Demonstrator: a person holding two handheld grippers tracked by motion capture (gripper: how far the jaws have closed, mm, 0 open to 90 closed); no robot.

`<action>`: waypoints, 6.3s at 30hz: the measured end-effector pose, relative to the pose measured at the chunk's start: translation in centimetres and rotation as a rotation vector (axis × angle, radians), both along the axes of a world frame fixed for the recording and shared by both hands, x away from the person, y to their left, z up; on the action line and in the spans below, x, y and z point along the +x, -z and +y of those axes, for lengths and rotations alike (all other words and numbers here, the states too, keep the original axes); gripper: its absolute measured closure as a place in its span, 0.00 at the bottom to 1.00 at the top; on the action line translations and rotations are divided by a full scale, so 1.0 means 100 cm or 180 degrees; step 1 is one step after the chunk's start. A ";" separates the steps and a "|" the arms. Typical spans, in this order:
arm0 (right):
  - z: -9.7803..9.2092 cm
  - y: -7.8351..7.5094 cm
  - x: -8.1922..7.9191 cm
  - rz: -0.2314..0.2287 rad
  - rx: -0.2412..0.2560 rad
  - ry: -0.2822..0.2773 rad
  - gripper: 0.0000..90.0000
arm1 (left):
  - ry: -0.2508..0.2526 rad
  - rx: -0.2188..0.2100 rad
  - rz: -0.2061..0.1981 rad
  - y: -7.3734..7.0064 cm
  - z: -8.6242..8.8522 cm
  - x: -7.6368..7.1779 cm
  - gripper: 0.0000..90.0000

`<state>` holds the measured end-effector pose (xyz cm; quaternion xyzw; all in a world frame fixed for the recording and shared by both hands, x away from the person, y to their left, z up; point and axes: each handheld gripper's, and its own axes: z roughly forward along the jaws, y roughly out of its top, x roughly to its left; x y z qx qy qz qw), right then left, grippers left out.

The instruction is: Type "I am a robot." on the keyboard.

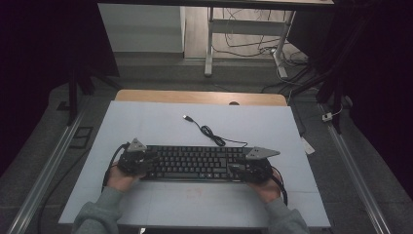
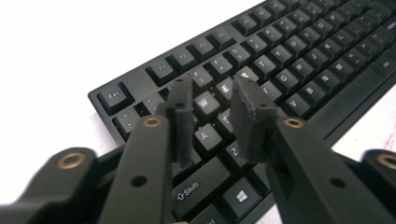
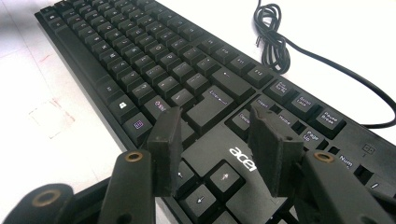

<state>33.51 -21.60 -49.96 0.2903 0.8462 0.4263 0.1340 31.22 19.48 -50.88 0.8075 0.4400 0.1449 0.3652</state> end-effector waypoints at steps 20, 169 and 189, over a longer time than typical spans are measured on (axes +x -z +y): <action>0.000 0.000 0.000 0.0008 -0.0014 0.0007 0.61 | 0.0069 0.0198 0.0113 0.010 -0.005 0.004 0.98; 0.000 0.001 0.001 -0.0002 -0.0012 0.0008 0.60 | 0.0471 -0.0258 -0.0114 -0.012 -0.035 -0.015 0.68; -0.001 0.001 0.001 -0.0010 -0.0014 0.0018 0.59 | 0.0237 -0.0286 -0.0014 -0.013 -0.013 -0.009 0.46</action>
